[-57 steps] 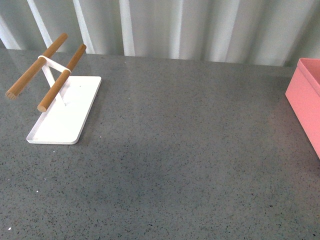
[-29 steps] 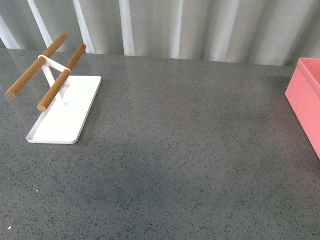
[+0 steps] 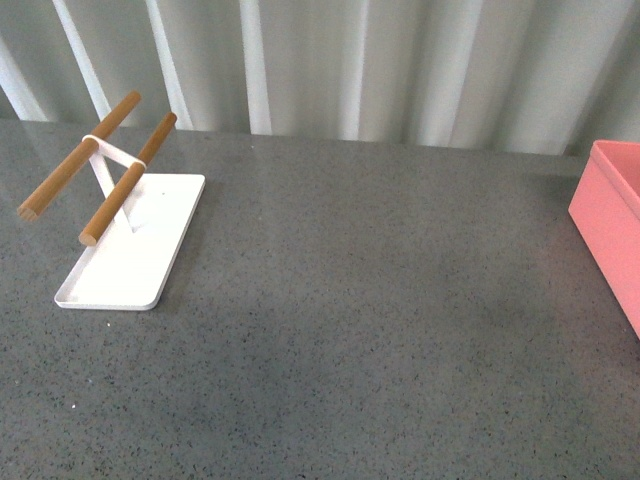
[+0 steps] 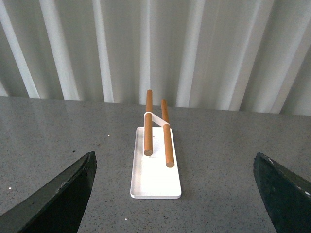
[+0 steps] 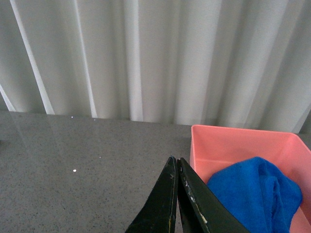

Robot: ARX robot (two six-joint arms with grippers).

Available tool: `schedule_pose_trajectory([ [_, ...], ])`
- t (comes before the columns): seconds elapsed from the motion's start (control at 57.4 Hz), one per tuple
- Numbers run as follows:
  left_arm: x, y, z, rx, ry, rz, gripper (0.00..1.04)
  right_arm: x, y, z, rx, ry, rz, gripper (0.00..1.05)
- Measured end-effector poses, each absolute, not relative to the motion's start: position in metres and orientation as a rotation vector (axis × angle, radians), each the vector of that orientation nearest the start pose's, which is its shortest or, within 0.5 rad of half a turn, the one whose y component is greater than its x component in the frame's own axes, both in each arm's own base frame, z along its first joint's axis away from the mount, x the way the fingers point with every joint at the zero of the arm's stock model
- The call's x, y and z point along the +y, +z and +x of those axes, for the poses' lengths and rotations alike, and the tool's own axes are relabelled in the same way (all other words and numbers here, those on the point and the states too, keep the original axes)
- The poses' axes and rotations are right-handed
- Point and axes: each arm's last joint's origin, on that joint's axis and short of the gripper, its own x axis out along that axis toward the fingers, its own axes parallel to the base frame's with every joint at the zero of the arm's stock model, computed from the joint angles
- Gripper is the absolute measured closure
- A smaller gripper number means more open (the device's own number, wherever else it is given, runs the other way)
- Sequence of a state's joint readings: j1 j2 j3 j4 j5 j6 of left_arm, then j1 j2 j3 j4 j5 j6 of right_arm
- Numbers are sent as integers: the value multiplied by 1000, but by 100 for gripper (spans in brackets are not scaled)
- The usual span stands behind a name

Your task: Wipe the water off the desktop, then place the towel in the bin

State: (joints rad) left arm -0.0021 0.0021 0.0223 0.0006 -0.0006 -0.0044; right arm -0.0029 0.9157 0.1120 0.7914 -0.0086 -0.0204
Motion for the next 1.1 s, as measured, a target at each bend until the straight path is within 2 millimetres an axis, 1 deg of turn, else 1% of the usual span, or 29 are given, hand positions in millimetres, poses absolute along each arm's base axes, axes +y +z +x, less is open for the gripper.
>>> schedule_pose_trajectory([
  [0.139,0,171,96,-21,-2,-4,7,0,173,157,14,5,-18,101],
  [0.296,0,171,96,-21,-2,-5,7,0,166,149,7,5,-18,101],
  [0.714,0,171,96,-21,-2,-4,7,0,174,128,-23,2,-17,101],
  [1.098,0,171,96,-21,-2,-4,7,0,175,114,-28,1,-11,101],
])
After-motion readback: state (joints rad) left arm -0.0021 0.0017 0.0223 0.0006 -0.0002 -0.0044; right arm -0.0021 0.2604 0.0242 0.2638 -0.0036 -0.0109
